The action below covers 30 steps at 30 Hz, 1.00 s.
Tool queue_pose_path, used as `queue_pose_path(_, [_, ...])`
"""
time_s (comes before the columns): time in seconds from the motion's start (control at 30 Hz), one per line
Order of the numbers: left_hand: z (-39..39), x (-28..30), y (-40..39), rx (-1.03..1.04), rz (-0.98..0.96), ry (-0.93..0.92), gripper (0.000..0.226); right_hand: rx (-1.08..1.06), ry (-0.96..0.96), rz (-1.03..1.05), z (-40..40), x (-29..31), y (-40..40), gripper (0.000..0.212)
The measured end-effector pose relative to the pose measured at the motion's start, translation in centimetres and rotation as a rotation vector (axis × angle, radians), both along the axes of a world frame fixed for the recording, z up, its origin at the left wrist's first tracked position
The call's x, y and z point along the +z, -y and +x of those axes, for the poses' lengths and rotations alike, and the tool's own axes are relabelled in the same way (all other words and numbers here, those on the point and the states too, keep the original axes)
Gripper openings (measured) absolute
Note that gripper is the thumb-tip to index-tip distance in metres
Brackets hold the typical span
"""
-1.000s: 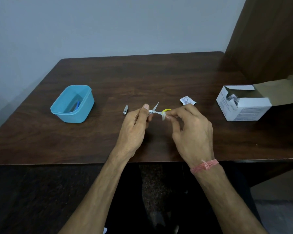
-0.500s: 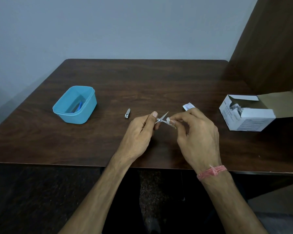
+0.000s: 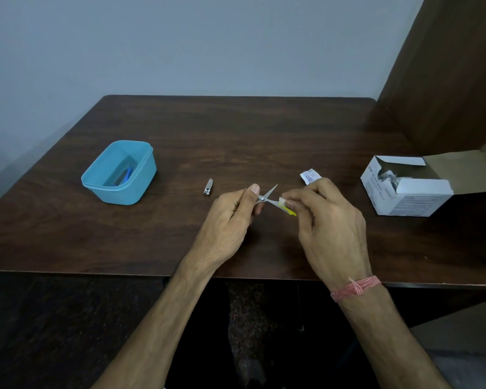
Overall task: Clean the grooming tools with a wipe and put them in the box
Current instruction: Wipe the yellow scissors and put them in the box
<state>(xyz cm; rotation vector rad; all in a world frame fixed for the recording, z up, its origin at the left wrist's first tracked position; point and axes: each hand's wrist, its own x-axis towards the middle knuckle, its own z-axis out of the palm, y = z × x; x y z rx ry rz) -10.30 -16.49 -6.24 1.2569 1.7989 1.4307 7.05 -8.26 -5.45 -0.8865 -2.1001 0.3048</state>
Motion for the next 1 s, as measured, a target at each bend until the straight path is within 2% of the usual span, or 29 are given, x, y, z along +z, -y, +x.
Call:
queue_pose_path(0.13, [-0.1,0.0,0.1,-0.002,-0.01,-0.032,0.055,0.088,0.106,0.026,-0.5,0.3,0.4,0.017])
queue_pose_path(0.27, [0.1,0.1,0.1,0.015,-0.013,-0.004,0.055,0.048,0.111,0.001,0.4,0.6,-0.8,0.019])
queue_pose_path(0.4, [0.1,0.1,0.0,0.028,-0.004,0.016,0.054,0.01,0.127,0.075,-0.1,0.3,0.0,0.02])
queue_pose_path(0.47, [0.2,0.1,0.0,0.034,-0.003,0.034,0.054,-0.015,0.109,0.097,-0.3,-0.1,0.2,0.018])
queue_pose_path(0.63, [0.4,0.1,0.0,0.048,0.005,0.023,0.056,-0.128,-0.05,-0.029,-0.4,-1.1,0.4,0.012])
queue_pose_path(0.83, [0.3,-0.1,0.1,0.049,0.024,0.021,0.055,-0.252,-0.1,-0.101,-0.7,-1.2,1.2,0.008])
queue_pose_path(1.0, [0.2,-0.1,0.0,0.04,0.021,0.034,0.053,-0.226,-0.088,-0.098,-1.2,-0.4,1.0,0.005])
